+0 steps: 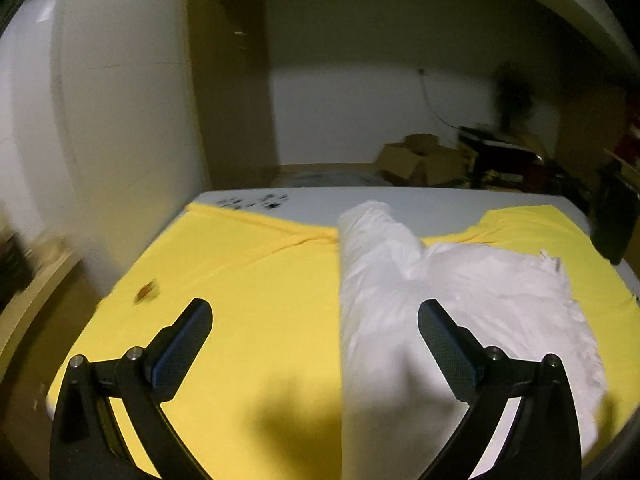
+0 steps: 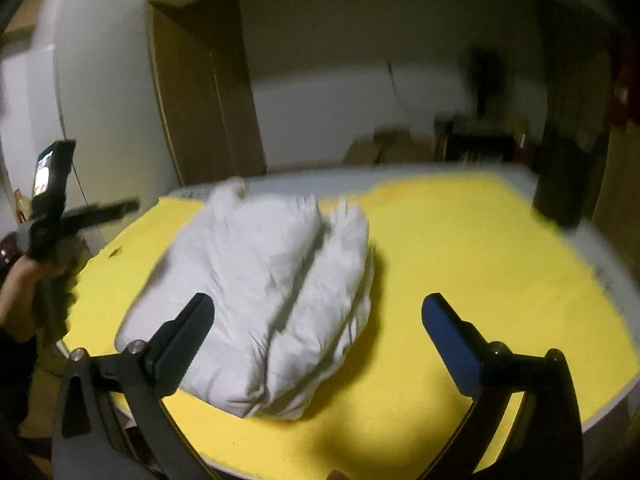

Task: Fold large clothes

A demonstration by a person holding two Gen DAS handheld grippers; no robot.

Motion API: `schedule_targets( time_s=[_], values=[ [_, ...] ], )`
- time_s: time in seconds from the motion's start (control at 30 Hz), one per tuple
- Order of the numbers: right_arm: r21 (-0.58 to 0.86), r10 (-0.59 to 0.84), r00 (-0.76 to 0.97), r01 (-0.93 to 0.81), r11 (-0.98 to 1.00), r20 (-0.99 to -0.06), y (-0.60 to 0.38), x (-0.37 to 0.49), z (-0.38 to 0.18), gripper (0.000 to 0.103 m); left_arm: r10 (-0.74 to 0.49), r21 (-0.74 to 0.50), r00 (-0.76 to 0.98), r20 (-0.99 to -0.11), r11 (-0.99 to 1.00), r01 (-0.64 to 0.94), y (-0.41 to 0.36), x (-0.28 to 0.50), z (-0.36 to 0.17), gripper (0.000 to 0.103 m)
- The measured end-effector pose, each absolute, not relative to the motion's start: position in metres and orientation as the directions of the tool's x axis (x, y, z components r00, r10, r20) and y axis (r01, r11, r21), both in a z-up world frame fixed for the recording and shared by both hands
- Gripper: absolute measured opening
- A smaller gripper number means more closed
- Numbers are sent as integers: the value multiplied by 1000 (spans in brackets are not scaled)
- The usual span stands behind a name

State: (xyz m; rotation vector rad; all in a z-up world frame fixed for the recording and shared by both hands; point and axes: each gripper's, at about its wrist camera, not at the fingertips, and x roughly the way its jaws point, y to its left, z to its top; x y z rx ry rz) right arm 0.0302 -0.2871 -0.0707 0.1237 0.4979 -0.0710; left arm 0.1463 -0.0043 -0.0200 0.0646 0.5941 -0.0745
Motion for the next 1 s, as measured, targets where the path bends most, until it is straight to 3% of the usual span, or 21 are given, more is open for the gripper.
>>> schedule_targets(
  time_s=[0.17,0.3,0.5,0.8,1.0],
  values=[
    [10,-114,920,127,992,-375,-251,-13,-40,103,36,45,834,-551,999,-14,10,66,-10,103],
    [-31,-85,916,79,996,-392,-221,-32,-35,103,127,102,848,-515,991,-86,18,15,-8,103],
    [-104,-87,918,51,993,-387,-190,-47,-35,103,40,33,830,-556,999,-27,22,-25,-12,103],
    [-79,-61,878,26,997,-476,-169,-48,-57,103,69,23,830,-554,997,-67,27,-46,-24,103],
    [-90,-68,886,30,996,-458,-167,-52,-55,103,68,48,827,-559,998,-50,19,-48,-28,103]
  ],
)
